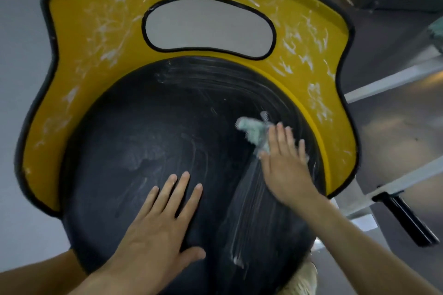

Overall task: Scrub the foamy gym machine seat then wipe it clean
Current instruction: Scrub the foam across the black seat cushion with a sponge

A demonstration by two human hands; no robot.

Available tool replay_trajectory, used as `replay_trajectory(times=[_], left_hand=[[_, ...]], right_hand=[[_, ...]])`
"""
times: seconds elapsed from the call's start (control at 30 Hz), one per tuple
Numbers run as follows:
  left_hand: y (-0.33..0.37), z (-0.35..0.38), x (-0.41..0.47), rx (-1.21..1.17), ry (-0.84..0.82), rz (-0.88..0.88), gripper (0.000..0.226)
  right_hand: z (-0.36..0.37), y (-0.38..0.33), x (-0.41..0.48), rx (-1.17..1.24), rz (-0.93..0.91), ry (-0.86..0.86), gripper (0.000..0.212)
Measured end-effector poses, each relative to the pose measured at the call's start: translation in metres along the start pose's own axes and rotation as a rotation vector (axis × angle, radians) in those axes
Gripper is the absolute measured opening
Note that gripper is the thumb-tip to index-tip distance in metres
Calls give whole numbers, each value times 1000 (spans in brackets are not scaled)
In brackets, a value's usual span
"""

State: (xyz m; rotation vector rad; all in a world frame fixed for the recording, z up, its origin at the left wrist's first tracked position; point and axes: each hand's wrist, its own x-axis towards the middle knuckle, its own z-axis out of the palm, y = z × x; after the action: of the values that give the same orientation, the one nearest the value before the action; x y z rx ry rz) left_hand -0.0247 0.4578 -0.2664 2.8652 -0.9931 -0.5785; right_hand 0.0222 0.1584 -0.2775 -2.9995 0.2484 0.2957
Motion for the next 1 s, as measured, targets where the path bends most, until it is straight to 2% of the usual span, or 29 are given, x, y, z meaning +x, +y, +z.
replay_trajectory(times=[0.13, 0.3, 0.37, 0.53, 0.63, 0.67, 0.77, 0.8, 0.93, 1.0], left_hand=[[-8, 10, 7, 62, 104, 51, 108], [-10, 24, 12, 3, 261, 28, 59], [-7, 29, 13, -8, 296, -13, 54], [-2, 31, 21, 10, 241, -71, 48], [-10, 21, 25, -23, 157, -51, 48], [-18, 18, 26, -19, 172, -48, 51], [-58, -2, 28, -31, 155, -170, 100], [-76, -10, 26, -31, 192, -240, 107], [-127, -38, 20, -194, 234, -554, 104], [-135, -38, 22, -262, 257, -614, 99]], right_hand=[[-22, 1, 99, 39, 79, 14, 63], [-32, -58, 177, 5, -17, 54, 62], [-33, -100, 195, -5, -91, 65, 62], [-18, -237, 189, -33, -315, 15, 66], [-9, -279, 167, -28, -409, -13, 67], [-9, -278, 162, -29, -443, -30, 66], [-19, -254, 168, -52, -570, -70, 63], [-24, -242, 174, -73, -573, -70, 62], [-39, -173, 203, -60, -330, -20, 61], [-42, -134, 207, -40, -198, 4, 60]])
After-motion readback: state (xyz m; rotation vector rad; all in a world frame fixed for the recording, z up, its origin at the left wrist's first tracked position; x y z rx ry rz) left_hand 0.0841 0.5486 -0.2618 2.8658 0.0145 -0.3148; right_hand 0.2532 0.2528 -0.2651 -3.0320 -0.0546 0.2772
